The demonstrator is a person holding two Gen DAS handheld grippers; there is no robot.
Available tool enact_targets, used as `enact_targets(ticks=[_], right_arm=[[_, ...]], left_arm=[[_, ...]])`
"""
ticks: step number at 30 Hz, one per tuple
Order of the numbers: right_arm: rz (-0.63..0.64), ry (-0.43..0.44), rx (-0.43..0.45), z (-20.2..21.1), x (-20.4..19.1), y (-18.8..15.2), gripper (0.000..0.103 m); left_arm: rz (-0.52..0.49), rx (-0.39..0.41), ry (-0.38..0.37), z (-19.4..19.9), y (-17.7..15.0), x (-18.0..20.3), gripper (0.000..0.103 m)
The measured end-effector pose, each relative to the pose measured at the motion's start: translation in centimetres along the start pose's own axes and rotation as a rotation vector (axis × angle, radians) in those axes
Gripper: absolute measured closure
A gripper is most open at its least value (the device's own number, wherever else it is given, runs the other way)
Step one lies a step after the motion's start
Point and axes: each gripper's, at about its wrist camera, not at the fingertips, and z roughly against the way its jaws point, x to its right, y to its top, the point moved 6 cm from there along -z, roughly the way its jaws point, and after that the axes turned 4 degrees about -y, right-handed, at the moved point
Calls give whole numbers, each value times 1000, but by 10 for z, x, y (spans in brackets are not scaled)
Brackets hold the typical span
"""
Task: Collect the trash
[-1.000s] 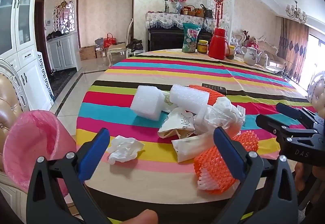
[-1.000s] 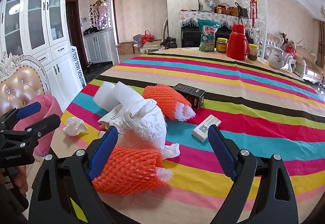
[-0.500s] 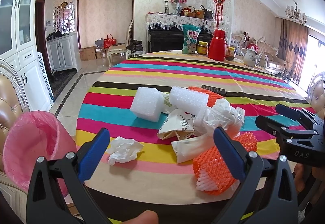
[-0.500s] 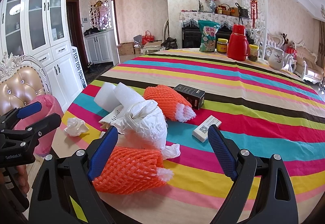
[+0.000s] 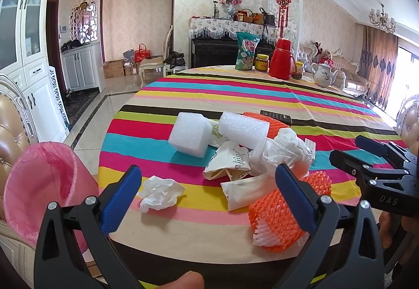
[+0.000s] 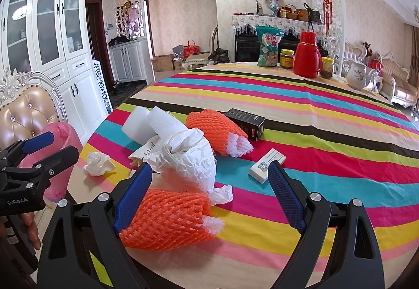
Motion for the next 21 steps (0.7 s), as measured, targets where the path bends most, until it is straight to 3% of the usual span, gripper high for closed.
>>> enact_targets(ticks=[21], right_arm=[[2,4,6,2,-2,1,19]], left_arm=[[0,1,1,1,-1,-1,4]])
